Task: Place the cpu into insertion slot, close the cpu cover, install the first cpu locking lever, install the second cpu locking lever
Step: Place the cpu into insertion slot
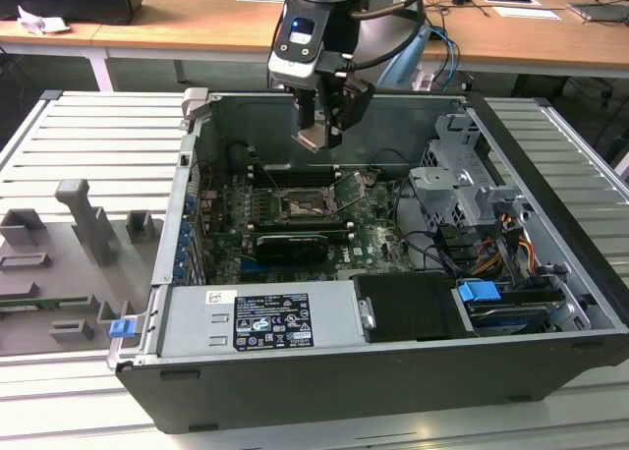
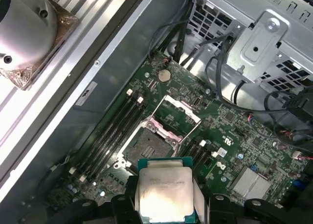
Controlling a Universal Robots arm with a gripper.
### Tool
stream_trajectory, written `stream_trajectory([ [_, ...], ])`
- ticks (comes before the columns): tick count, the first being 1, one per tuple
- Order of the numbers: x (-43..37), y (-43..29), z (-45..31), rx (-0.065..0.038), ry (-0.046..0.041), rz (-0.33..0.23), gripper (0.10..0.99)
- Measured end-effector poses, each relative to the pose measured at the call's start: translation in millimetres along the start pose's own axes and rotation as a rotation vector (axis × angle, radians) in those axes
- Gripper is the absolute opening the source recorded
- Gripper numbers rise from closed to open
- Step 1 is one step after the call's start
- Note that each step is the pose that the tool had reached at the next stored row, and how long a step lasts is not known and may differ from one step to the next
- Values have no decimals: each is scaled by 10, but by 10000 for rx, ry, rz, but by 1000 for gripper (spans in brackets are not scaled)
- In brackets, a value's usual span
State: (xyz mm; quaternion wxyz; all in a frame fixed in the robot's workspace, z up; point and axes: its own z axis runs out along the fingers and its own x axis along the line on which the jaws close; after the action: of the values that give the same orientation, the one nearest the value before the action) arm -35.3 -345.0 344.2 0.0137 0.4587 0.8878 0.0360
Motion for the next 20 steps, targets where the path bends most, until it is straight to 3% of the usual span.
stream_trajectory([
  [20,-1,-5,65,11,-83,755,529],
])
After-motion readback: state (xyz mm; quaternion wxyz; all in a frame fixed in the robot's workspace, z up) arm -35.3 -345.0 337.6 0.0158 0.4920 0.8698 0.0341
